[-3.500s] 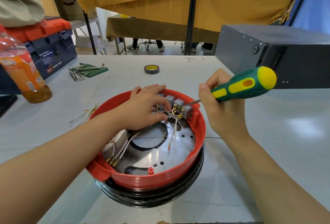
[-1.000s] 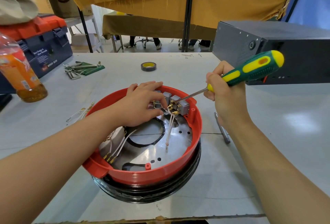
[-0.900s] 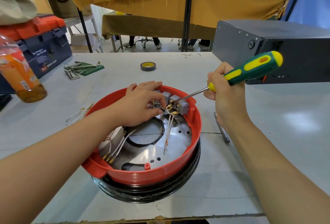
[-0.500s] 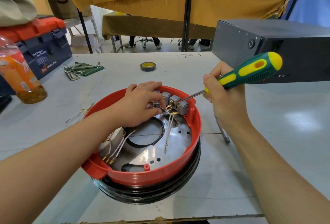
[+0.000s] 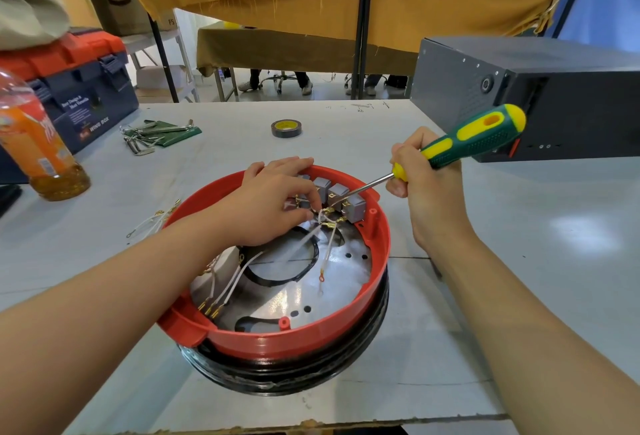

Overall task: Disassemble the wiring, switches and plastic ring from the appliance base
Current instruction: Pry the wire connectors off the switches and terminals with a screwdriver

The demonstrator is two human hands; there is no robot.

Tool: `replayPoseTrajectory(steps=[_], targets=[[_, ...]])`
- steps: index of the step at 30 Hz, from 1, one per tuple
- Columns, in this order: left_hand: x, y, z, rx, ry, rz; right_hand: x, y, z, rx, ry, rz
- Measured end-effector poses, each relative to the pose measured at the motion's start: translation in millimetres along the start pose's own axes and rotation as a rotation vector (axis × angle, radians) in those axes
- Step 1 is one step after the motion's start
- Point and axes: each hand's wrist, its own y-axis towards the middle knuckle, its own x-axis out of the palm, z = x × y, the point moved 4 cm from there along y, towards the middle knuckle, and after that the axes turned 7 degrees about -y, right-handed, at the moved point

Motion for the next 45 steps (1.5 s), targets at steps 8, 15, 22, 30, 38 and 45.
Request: replayPoseTrajectory(steps=[8,15,22,30,38,45], targets=[[-0.9,0.3,-1.8,0.017,-0.015,0.026,-14.8,5.7,-4.7,0.008,0.171,0.088],[-6.7,-0.1,-0.6,0.005,-0.047,0.139,-8.6,1.9,-7.3,-0.023,0.083,0.077],[-13.1,-5.1,-6.6,-0.177,0.319,0.048,2.3,-5.2,-16.4,-0.138,-0.161,-0.015],[-0.5,-7.5,-7.0,-0.181,0.332,0.000,13.8,-10.5,-26.1,-0.253,-0.375,-0.093],[-12.4,-4.8,-9.8,-0.073,0.145,0.001,14.6,-10.3,-27.9,-0.312,-0.463,-0.107],[-9.2,-1.8,-8.1,-0.063,0.096,0.002,21.0,-15.1,-34.5,-0.393,-0.493,-0.141]])
